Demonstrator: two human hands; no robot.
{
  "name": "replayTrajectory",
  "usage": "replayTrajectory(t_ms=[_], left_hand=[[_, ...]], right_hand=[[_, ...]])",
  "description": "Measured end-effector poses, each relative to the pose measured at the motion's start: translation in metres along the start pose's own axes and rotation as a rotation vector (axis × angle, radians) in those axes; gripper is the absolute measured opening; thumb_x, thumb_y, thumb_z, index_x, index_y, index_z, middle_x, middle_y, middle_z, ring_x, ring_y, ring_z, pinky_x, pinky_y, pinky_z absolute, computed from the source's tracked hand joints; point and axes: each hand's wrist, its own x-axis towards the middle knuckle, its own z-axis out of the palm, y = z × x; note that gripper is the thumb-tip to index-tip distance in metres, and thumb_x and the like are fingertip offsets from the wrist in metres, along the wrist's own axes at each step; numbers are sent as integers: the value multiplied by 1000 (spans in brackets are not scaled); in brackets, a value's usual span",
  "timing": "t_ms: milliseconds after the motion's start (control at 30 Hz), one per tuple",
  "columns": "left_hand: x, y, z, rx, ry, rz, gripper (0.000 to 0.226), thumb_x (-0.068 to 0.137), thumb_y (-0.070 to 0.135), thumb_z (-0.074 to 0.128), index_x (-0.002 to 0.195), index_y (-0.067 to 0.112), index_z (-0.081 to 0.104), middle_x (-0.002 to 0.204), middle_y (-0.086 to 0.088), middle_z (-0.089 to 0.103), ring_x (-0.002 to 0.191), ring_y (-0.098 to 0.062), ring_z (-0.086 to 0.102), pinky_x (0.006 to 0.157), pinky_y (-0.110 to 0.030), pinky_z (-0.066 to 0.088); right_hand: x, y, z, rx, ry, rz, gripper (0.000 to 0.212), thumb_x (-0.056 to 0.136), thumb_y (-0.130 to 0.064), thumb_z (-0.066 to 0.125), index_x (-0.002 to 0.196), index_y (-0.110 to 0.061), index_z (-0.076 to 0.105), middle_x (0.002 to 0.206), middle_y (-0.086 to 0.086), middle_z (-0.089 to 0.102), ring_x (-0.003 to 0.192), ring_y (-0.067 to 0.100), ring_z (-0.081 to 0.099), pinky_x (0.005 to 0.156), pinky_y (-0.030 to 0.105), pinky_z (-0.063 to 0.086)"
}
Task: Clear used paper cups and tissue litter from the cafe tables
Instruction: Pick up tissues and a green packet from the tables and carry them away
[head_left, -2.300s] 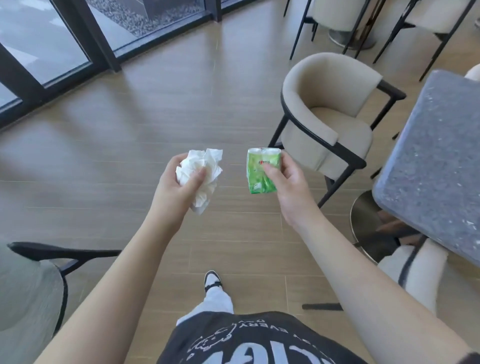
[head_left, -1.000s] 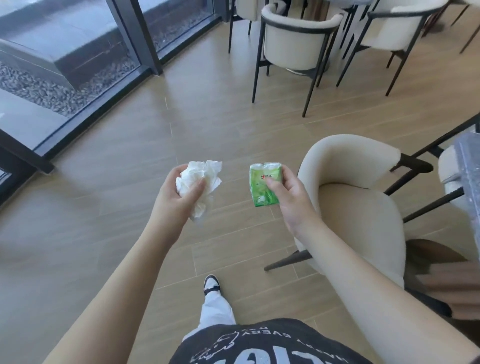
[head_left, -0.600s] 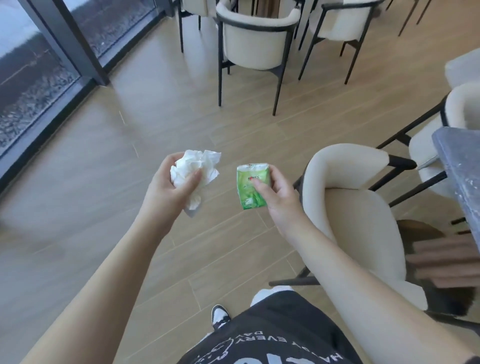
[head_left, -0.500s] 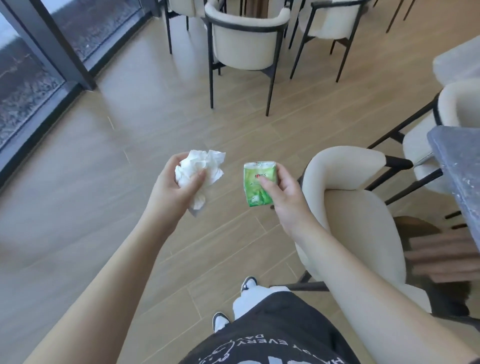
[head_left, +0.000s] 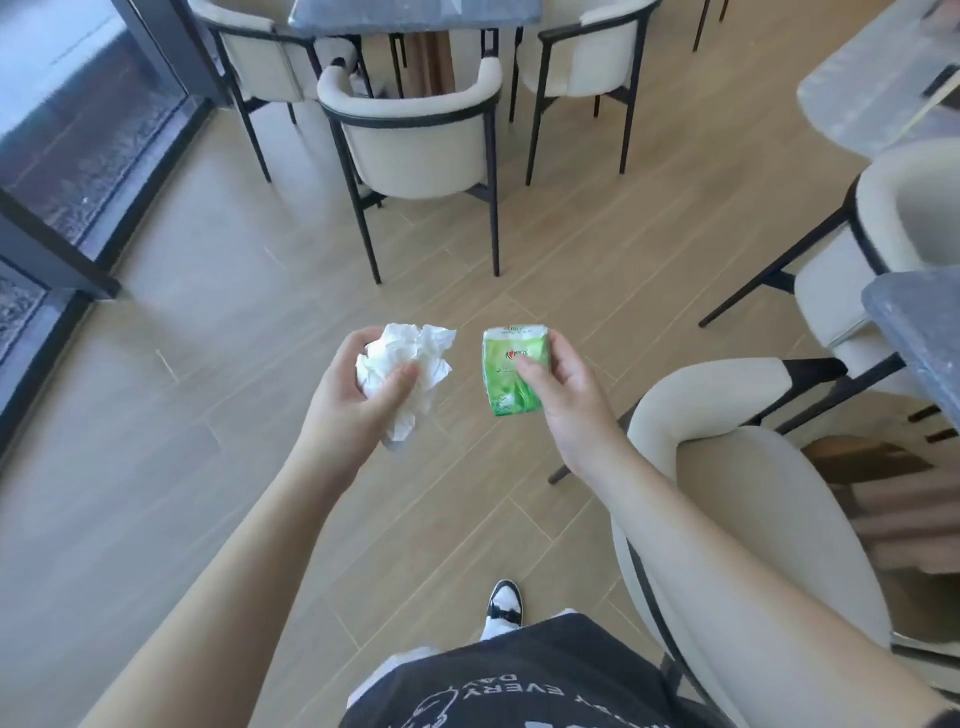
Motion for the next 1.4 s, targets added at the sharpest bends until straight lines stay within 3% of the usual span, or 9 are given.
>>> replayTrajectory(t_ms=[100,400,533,667,767,900,1100,1233,1400], left_hand=[[51,13,-3,19,-20,21,23,87,47,68,108,52,61,99,16,75,83,-3,72,63,-12,53],[216,14,-14,54,-183,56,33,85,57,68,115,48,61,102,11,75,85,-8,74,61,-19,53],[293,24,-9,55,-289,82,39,80,64,68,115,49,61,103,14,75,88,-4,73,63,-16,53],[364,46,13,60,-415,130,32,87,51,67,117,42,61,103,18,75,89,1,71,63,-8,50],[407,61,41,59,-534,172,37,91,43,65,124,28,60,102,7,75,89,-6,72,65,-14,53],[454,73,88,52,-645,192,42,92,42,64,127,20,58,89,-5,71,81,-12,69,64,-24,55],[519,83,163,52,-693,148,43,88,49,67,126,32,59,109,9,75,96,-4,72,69,-16,53],[554,102,228,50,-723,115,36,87,46,67,121,34,60,104,16,74,93,-3,71,70,-17,54],[612,135,293,-15,-664,118,30,90,43,67,119,40,61,110,12,74,96,-6,74,70,-14,55]], right_hand=[[39,-11,-2,25,43,-23,20,92,-23,59,112,-25,65,107,-12,72,102,4,67,81,17,52],[160,-17,-4,35,209,-57,23,96,-20,59,104,-39,70,106,-14,74,101,3,68,80,16,52],[209,-23,-5,71,329,-76,19,93,-20,60,105,-31,68,101,-15,74,96,1,69,77,16,52],[248,-35,-15,48,473,-96,24,89,-23,61,113,-24,64,103,-15,73,97,1,67,80,17,51],[267,-41,-33,31,564,-92,32,89,-26,62,120,-20,63,109,-11,72,104,5,67,86,23,52],[293,-51,-66,13,631,-97,21,93,-22,62,112,-29,66,106,-13,73,103,7,67,91,29,53],[349,-64,-138,58,705,-125,21,88,-27,63,108,-33,68,109,-7,73,107,14,68,95,38,53],[388,-82,-187,105,721,-143,24,89,-27,62,113,-28,67,109,-8,73,105,12,68,89,31,54],[440,-115,-246,111,692,-145,26,90,-25,61,116,-25,64,107,-11,73,103,10,69,85,29,55]])
